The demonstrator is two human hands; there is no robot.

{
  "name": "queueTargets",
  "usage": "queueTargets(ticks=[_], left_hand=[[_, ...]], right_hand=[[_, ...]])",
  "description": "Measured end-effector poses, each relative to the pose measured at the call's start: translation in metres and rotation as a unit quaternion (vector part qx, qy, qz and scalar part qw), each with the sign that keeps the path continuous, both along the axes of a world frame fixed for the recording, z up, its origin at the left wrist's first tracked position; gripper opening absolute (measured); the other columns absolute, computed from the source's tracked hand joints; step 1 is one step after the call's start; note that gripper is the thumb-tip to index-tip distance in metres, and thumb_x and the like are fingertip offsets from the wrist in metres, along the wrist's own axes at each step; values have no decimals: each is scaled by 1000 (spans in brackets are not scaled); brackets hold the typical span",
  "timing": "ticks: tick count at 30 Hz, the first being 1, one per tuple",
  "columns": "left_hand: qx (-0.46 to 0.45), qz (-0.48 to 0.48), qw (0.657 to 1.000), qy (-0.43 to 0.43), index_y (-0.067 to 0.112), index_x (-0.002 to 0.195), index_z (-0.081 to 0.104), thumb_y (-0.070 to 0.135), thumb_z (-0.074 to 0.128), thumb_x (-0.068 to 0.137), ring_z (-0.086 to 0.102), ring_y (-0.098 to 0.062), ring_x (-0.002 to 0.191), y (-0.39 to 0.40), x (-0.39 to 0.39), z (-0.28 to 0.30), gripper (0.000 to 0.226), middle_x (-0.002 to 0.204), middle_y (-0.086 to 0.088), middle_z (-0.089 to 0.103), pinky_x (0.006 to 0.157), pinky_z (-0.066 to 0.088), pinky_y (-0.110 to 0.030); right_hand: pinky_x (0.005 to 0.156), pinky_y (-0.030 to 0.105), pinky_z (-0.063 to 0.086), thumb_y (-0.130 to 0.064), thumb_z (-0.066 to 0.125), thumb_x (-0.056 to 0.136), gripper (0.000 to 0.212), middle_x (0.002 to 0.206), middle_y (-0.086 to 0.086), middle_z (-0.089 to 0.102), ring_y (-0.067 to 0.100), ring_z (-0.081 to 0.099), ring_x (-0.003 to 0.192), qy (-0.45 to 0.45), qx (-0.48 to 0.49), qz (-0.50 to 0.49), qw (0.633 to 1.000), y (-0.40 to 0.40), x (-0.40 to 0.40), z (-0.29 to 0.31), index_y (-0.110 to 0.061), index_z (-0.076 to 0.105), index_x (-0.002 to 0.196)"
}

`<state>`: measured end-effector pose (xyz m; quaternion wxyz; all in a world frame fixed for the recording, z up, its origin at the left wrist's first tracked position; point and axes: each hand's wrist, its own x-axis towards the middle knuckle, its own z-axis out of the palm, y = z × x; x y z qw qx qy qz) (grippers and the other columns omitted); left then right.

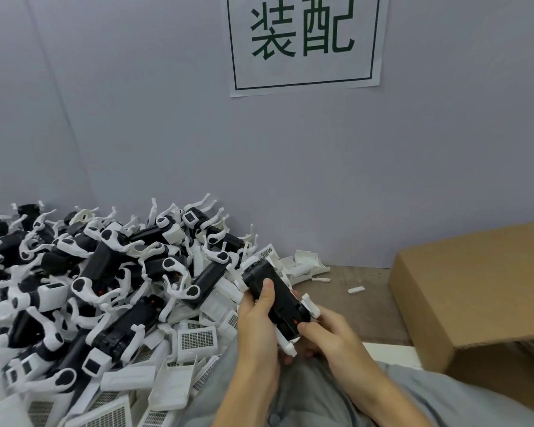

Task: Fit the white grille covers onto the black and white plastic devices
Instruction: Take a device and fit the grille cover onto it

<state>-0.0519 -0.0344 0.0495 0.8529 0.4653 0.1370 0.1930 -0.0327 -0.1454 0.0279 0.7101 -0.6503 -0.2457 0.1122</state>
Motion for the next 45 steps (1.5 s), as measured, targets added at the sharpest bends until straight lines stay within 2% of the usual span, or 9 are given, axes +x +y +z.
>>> queueTargets(ticks=[3, 8, 15, 27, 32, 36, 39, 42, 45], left_hand=[[15, -2, 1000, 6, 6, 116, 62, 24, 55, 99, 69, -44, 92, -1, -1, 0, 26, 108, -28, 69, 89, 53, -60], [35, -8, 999, 4, 10, 116, 63, 24, 57, 98, 64, -54, 100, -1, 0, 0, 23, 110, -31, 66, 67, 53, -49], [34, -3, 999, -6, 7, 116, 63, 22, 58, 97, 63, -49, 110, -1, 3, -3, 24, 117, -30, 66, 96, 49, -64], [14, 20, 999, -24, 6, 110, 64, 23, 57, 98, 64, -42, 92, 1, 5, -6, 21, 98, -23, 68, 93, 48, -63], [72, 36, 995, -51, 14, 112, 66, 25, 63, 94, 65, -33, 87, 2, 5, -7, 21, 90, -11, 70, 81, 52, -51], [-49, 101, 993, -43, 13, 119, 63, 27, 60, 97, 62, -31, 95, 18, 11, -7, 27, 101, -13, 67, 88, 49, -49], [-182, 120, 975, -49, 12, 120, 65, 31, 58, 99, 69, -25, 91, 36, 9, -3, 30, 102, -6, 74, 87, 55, -47], [-216, 105, 969, -49, 17, 110, 68, 35, 51, 102, 70, -22, 79, 45, 4, -4, 27, 90, -2, 76, 68, 56, -41], [-225, 83, 969, -50, 15, 114, 67, 34, 42, 104, 67, -24, 78, 44, 1, -4, 33, 93, -7, 72, 69, 51, -39]], right_hand=[[54, 15, 46, 6, 44, 97, 54, 62, -3, 67, 10, 63, 56, -6, -24, -11, 1000, 0, -1, 1, -31, 72, 70], [51, 21, 47, 0, 48, 99, 25, 61, 4, 69, 18, 62, 51, 2, -29, -46, 999, 3, -4, 3, -13, 65, 84], [53, 23, 49, -9, 53, 100, 16, 66, 7, 69, 17, 63, 56, 48, -2, -32, 998, 4, -9, 9, -4, 66, 93], [51, 16, 45, 3, 46, 98, 25, 64, 1, 69, 13, 62, 55, 25, -36, -13, 999, 2, -12, 15, -11, 65, 90], [55, 20, 48, -13, 54, 100, 14, 66, 6, 68, 21, 63, 56, 13, -65, -18, 998, 3, -10, 11, -15, 64, 90], [56, 23, 42, -38, 60, 91, 25, 71, 11, 69, 23, 64, 58, 48, -52, -9, 997, 2, -2, 8, -15, 67, 97], [50, 24, 41, -18, 45, 102, 24, 69, 12, 67, 23, 61, 58, 100, -4, -89, 991, 0, 11, -4, -7, 66, 106], [45, 26, 44, -9, 44, 103, 22, 67, 13, 62, 20, 58, 53, 114, -21, -209, 971, 2, 21, -17, -6, 66, 101], [47, 24, 48, -6, 52, 97, 15, 67, 9, 64, 10, 58, 47, 91, -97, -258, 957, 5, 26, -23, -11, 65, 98]])
